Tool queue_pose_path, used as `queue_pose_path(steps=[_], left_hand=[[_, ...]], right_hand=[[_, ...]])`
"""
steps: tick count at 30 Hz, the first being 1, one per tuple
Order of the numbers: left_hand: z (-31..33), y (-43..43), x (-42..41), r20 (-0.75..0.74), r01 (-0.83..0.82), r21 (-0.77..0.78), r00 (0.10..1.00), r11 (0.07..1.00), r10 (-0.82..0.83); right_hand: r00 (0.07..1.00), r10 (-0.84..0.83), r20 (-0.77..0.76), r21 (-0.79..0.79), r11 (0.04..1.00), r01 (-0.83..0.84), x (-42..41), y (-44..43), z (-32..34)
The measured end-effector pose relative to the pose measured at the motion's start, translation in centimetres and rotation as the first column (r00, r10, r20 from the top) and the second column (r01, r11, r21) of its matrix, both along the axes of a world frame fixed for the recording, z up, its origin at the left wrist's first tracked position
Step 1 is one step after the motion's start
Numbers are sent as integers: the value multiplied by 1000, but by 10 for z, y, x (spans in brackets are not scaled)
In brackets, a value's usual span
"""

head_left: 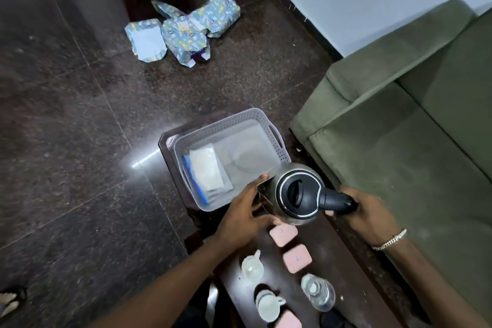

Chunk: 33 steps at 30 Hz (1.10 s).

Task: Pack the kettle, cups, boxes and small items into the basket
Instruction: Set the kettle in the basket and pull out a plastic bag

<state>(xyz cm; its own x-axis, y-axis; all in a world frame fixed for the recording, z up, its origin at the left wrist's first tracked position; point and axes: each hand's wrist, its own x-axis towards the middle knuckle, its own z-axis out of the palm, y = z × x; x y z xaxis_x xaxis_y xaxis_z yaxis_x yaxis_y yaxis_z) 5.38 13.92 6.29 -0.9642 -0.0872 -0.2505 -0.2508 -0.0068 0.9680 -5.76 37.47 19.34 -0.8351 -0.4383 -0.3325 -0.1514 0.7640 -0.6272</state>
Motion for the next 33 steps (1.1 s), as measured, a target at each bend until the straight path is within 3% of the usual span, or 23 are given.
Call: queue_pose_path(steps=[5, 7, 12, 18, 33], left_hand=[[-3, -54, -38, 1, -47, -32, 999, 998, 47], [-9, -72, -52, 12, -54, -60, 998, 997, 55], [-35, -109, -86, 59, -51, -111, 997, 993, 58], [-60, -137, -120, 118, -39, -85, 992, 996, 49], [-71, -146, -133, 151, -5, -40, 988, 999, 11]], right_hand=[[995, -71, 72, -38, 997, 73, -44, -49, -28], [999, -33, 28, -3, 999, 33, -60, -67, -45], [995, 1, 96, -31, 1000, 2, -99, -105, -91], [985, -96, 142, -60, 993, 105, -125, -130, -130], [979, -107, 171, -91, 988, 123, -138, -128, -149]])
